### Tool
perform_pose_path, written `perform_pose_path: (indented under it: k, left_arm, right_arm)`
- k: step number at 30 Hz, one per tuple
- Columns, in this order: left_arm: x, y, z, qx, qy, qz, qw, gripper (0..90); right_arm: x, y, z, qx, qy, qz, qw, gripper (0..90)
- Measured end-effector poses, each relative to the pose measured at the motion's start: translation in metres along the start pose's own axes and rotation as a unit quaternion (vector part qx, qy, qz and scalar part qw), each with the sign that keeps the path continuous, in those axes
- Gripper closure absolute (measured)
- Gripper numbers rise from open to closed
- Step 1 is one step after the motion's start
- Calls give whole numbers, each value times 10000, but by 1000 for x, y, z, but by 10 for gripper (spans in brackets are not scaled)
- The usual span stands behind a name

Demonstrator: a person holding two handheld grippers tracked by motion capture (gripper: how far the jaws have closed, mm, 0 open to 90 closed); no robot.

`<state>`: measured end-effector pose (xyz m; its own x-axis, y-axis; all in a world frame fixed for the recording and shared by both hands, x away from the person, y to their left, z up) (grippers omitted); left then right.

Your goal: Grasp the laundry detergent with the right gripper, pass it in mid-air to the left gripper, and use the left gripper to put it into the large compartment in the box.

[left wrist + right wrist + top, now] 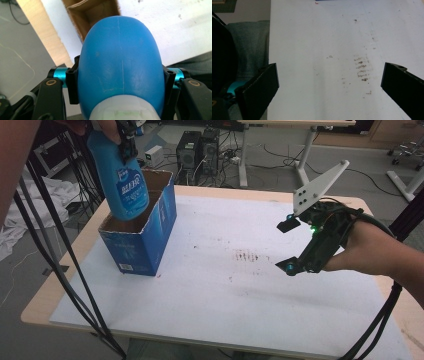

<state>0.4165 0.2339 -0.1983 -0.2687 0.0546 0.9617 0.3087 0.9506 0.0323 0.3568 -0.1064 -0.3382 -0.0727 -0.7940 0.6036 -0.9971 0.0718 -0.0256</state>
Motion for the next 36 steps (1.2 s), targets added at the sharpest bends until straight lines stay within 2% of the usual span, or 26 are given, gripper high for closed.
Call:
perform_pose_path:
  k: [6, 12, 15, 16, 21, 22, 23, 27, 31, 35, 36]
  left_arm:
    - [-14, 7, 0, 164, 83, -108, 9998, 383]
    - [-34, 8, 1, 136, 194, -14, 9997, 383]
    - [-48, 11, 4, 79, 247, 13, 9997, 383]
    - [-48, 11, 4, 79, 247, 13, 9997, 383]
    - [-78, 12, 10, -86, 308, 160, 9994, 383]
    - [-78, 12, 10, -86, 308, 160, 9994, 383]
    - [-88, 12, 13, -235, 336, 203, 9990, 383]
    - [-103, 14, 17, -593, 421, 259, 9970, 383]
    - [-117, 16, 21, -1050, 482, 363, 9926, 383]
    - [-128, 15, 24, -1394, 441, 471, 9881, 383]
    - [-132, 14, 25, -1570, 411, 516, 9854, 383]
  right_arm:
    - [0, -2, 1, -34, -1, 29, 10000, 6]
    - [-2, -3, 3, -64, -31, 30, 10000, 6]
    - [-3, -4, 5, -43, -47, 31, 10000, 6]
    - [-3, -4, 5, -73, -56, 41, 9999, 6]
    - [-3, -5, 7, -113, -83, 53, 9999, 6]
    - [-3, -5, 7, -113, -83, 53, 9999, 6]
    - [-3, -6, 7, -125, -82, 71, 9999, 6]
    - [-4, -6, 9, -136, -105, 66, 9998, 6]
    - [-4, -6, 13, -181, -57, 68, 9998, 6]
    - [-6, -6, 16, -223, -44, 90, 9997, 6]
    - [-6, -6, 16, -231, -49, 93, 9997, 6]
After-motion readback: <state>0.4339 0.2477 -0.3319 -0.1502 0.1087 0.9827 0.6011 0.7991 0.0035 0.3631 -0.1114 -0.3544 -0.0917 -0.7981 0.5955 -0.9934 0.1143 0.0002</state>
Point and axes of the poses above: each handheld gripper's, and its own axes: x roughly backward along the jaws, z roughly out of its underside, y roughly to its left, the point moved 8 cm from there along -x, roughly forward along the jaws, and after that the axes turned 15 degrees about -y, right-handed, at the moved point
